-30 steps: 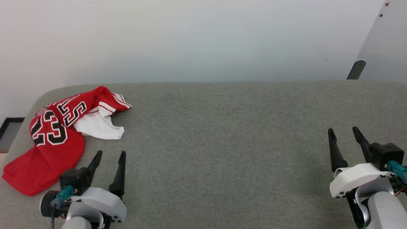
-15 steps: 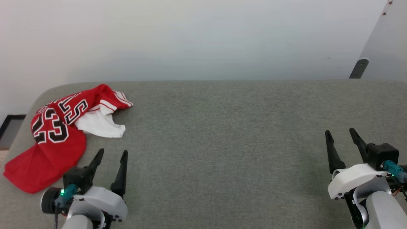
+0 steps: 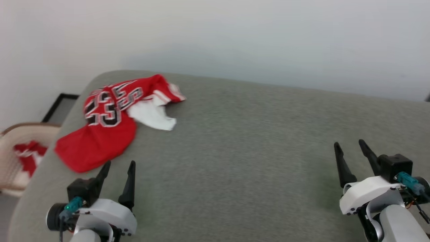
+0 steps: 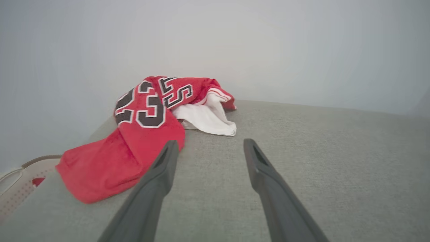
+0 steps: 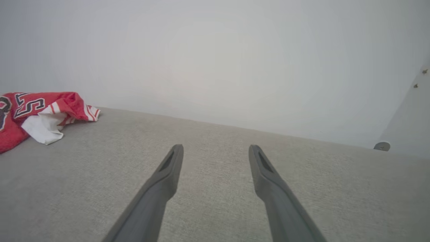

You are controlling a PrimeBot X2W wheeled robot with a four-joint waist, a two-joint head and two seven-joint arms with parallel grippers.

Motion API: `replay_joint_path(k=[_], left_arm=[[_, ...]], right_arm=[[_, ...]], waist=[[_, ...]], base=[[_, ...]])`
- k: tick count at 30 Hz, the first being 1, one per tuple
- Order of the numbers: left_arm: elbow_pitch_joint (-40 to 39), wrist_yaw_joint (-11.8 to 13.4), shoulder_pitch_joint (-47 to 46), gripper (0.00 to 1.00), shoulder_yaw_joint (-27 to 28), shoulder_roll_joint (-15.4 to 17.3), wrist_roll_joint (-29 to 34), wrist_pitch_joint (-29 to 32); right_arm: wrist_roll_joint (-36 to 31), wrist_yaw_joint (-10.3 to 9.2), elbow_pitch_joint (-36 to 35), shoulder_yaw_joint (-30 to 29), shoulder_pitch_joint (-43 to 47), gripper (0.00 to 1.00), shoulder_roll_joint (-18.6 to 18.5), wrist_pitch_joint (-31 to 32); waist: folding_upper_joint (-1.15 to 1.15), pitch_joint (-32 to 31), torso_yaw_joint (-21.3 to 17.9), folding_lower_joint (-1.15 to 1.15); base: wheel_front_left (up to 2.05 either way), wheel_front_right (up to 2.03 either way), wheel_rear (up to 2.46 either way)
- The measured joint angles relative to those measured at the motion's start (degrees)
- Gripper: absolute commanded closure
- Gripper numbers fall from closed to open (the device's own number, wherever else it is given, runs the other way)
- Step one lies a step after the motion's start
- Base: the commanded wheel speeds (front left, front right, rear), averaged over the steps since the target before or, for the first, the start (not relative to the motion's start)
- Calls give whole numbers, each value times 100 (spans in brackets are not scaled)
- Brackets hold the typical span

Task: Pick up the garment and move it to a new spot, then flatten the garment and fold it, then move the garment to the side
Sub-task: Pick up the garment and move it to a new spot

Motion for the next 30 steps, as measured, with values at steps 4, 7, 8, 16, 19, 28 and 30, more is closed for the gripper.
replay_joint_path(k=[4,7,8,16,19,28,30], left_arm=[[5,0,124,0,98,-33,29,-1],[-14,0,218,0,187,-38,70,0],[-16,0,244,0,211,-53,81,-1],[-344,2,604,0,871,-176,27,-1],[-497,2,761,0,1156,-259,27,-2],[-846,1,1054,0,1510,-564,203,-2],[-849,1,1068,0,1532,-572,222,-2]], right_arm=[[59,1,47,200,1,0,3,0],[155,1,66,314,1,0,-2,0],[175,1,70,346,4,0,-2,0],[374,3,341,1252,-527,0,179,0],[515,3,525,1624,-788,0,224,0],[1034,3,736,2243,-1167,0,205,0],[1112,3,711,2281,-1185,0,159,0]], waist=[[0,-5,438,0],[0,-18,788,0],[0,-23,904,0],[0,9,1695,0],[0,82,1865,0],[0,253,2024,0],[0,239,2017,0]], base=[[0,0,0],[0,0,0],[0,0,0],[0,0,0],[0,0,0],[0,0,0],[0,0,0]])
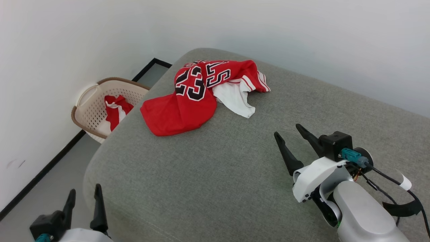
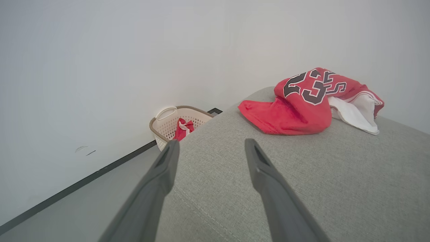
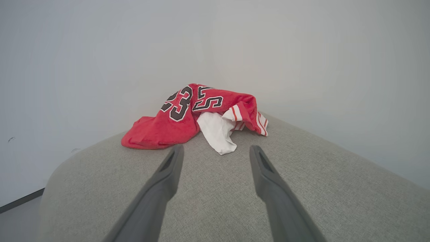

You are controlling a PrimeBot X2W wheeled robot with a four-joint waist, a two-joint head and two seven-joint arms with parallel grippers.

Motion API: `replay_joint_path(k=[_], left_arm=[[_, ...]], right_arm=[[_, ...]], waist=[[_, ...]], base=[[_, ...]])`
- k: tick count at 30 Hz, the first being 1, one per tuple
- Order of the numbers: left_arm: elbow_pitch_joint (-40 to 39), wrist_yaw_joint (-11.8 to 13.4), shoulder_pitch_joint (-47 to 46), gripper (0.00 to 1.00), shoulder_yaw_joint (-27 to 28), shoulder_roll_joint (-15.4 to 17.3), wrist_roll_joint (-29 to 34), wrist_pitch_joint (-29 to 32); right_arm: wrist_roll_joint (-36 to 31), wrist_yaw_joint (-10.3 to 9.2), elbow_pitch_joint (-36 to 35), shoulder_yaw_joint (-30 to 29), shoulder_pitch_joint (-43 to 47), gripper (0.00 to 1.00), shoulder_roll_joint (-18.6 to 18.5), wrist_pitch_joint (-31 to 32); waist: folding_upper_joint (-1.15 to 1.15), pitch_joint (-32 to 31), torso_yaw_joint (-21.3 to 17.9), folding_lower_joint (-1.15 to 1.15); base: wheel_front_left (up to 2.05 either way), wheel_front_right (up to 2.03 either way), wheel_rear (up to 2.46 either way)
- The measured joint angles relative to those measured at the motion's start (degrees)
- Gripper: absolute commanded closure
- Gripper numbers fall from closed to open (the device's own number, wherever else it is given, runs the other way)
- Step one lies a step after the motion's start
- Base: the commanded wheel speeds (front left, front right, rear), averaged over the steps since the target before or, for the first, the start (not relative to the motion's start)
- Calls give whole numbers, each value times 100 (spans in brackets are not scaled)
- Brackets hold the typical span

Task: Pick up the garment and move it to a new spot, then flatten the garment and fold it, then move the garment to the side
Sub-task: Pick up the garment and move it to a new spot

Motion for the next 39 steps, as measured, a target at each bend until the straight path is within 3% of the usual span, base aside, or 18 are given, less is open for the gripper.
replay_joint_path(k=[7,13,21,25,32,39], left_arm=[[155,0,-199,0,-398,112,-54,0],[668,0,-853,0,-1412,546,-290,1],[1334,-4,-2455,0,-1998,1254,-1013,1],[1862,-1,-3268,0,-2368,1797,-1450,41],[2641,-2,-4336,0,-3242,2755,-2542,954],[2778,-5,-4649,0,-4053,3573,-3925,2815]], right_arm=[[115,0,-175,-135,222,0,-82,0],[-9,0,-445,-543,839,0,-98,0],[-364,0,-795,-692,635,0,10,0],[-477,0,-933,-781,465,0,135,0],[-580,0,-1165,-750,352,0,336,0],[-603,0,-1368,-784,336,0,402,0]], waist=[[0,-79,-56,0],[0,-214,-225,0],[0,-128,-681,0],[0,45,-1022,0],[0,486,-1858,0],[0,1009,-2797,0]], base=[[0,0,0],[0,0,0],[0,0,0],[0,0,0],[0,0,0],[0,0,0]])
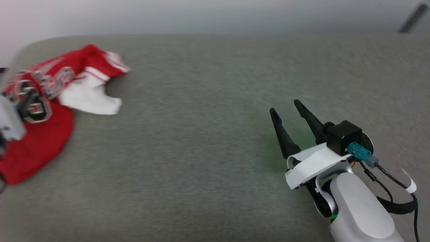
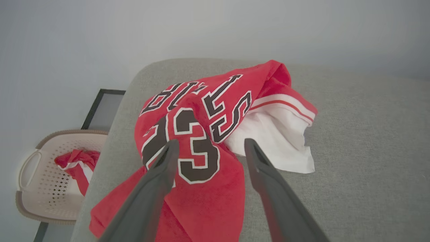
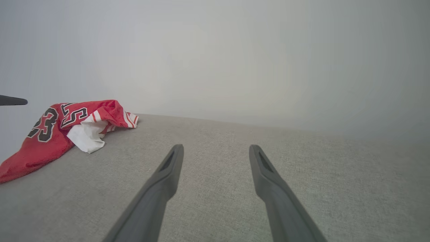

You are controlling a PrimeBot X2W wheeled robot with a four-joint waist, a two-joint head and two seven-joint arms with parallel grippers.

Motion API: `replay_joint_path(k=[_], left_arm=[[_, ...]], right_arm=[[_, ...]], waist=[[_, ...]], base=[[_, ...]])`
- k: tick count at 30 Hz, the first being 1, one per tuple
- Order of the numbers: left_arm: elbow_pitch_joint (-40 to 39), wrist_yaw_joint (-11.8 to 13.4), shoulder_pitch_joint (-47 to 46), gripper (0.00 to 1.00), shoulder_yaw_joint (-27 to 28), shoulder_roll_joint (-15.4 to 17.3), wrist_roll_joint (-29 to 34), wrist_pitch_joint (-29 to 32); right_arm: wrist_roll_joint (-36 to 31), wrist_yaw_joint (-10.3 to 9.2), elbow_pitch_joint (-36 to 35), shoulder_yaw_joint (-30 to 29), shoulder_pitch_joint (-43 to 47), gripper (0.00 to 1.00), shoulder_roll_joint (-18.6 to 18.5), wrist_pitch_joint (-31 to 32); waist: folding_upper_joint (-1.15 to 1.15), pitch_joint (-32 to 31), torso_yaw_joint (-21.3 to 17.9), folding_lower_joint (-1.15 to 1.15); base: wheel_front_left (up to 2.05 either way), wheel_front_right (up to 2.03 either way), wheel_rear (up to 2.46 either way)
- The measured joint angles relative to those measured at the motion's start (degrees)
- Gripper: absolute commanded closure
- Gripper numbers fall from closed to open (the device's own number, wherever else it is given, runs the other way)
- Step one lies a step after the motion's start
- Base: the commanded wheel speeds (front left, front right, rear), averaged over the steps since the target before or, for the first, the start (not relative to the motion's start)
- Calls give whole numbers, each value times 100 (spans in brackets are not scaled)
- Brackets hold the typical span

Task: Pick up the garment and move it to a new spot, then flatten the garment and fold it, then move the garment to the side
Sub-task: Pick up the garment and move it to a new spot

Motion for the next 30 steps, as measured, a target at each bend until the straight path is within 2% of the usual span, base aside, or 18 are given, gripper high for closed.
replay_joint_path(k=[3,10,15,21,22,23,25,28,30], left_arm=[[105,0,-137,0,-154,325,-336,403],[627,0,-427,0,-403,664,-641,669],[1149,5,-521,0,-411,704,-855,665],[1207,38,-554,0,-463,854,-1215,918],[1171,48,-547,7,-485,878,-1254,935],[1144,49,-533,52,-501,892,-1289,933],[1098,51,-493,74,-557,892,-1319,761],[1095,49,-413,97,-625,790,-1322,257],[1158,47,-384,91,-679,676,-1317,-120]], right_arm=[[-36,0,-90,29,-36,0,27,1],[-89,0,-267,102,-233,0,73,1],[-147,0,-332,142,-285,0,101,0],[-166,0,-318,297,-283,0,120,0],[-166,0,-305,316,-284,0,121,0],[-166,0,-287,330,-284,0,121,1],[-165,0,-270,356,-285,0,125,0],[-153,0,-220,389,-268,0,129,0],[-141,0,-172,411,-247,0,130,0]], waist=[[0,242,-321,0],[0,894,-844,0],[0,1243,-1179,0],[0,1468,-1445,0],[0,1480,-1464,0],[0,1476,-1470,0],[0,1444,-1470,0],[0,1339,-1452,0],[0,1230,-1428,0]], base=[[0,0,0],[0,0,0],[0,0,0],[0,0,0],[0,0,0],[0,0,0],[0,0,0],[0,0,0],[0,0,0]])
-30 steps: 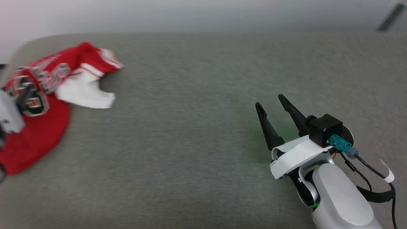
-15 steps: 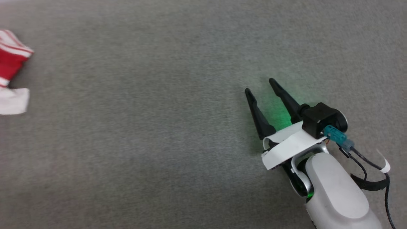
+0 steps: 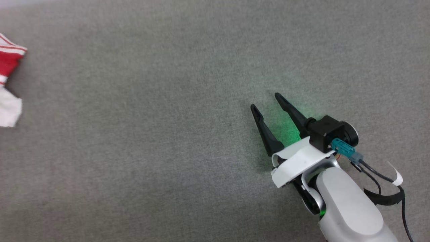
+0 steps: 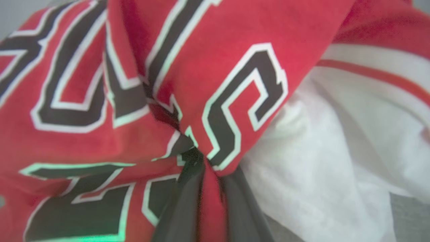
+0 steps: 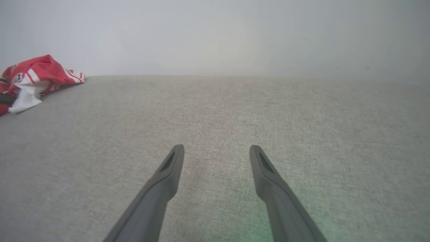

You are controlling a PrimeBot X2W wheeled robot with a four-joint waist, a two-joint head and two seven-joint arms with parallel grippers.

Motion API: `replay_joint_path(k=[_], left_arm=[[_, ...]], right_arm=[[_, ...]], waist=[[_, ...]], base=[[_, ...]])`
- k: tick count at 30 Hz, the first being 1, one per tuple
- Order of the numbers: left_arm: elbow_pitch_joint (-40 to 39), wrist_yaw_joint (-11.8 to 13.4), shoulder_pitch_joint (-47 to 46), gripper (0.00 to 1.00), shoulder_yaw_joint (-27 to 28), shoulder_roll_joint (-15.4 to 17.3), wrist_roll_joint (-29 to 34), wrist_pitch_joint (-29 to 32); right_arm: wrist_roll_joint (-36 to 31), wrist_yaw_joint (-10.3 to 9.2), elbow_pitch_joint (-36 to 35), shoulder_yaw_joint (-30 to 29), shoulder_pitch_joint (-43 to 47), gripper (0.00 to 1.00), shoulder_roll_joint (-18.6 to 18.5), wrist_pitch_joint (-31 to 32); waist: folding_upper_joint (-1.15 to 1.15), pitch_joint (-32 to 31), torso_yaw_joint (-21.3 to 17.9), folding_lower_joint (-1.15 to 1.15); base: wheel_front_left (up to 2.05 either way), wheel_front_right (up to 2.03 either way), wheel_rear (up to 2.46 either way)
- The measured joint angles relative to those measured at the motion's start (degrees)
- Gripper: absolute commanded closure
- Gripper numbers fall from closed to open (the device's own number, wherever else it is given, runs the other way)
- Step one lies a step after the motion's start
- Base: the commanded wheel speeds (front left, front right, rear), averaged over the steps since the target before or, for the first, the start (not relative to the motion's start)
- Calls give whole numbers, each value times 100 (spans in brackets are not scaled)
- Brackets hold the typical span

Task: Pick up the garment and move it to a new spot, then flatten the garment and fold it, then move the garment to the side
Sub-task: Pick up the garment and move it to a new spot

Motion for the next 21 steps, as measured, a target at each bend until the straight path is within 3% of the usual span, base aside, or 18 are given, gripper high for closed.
replay_joint_path(k=[4,12,21], left_arm=[[-46,-34,102,100,-181,-145,40,-437],[-971,-35,123,100,-474,-213,-265,-928],[-2501,-35,-38,100,-1000,-233,-477,-938]], right_arm=[[178,0,59,-30,105,0,0,0],[485,0,138,-152,560,0,-31,0],[611,0,30,-423,913,0,-30,0]], waist=[[0,-304,76,0],[0,-1027,269,0],[0,-1660,440,0]], base=[[0,0,0],[0,0,0],[0,0,0]])
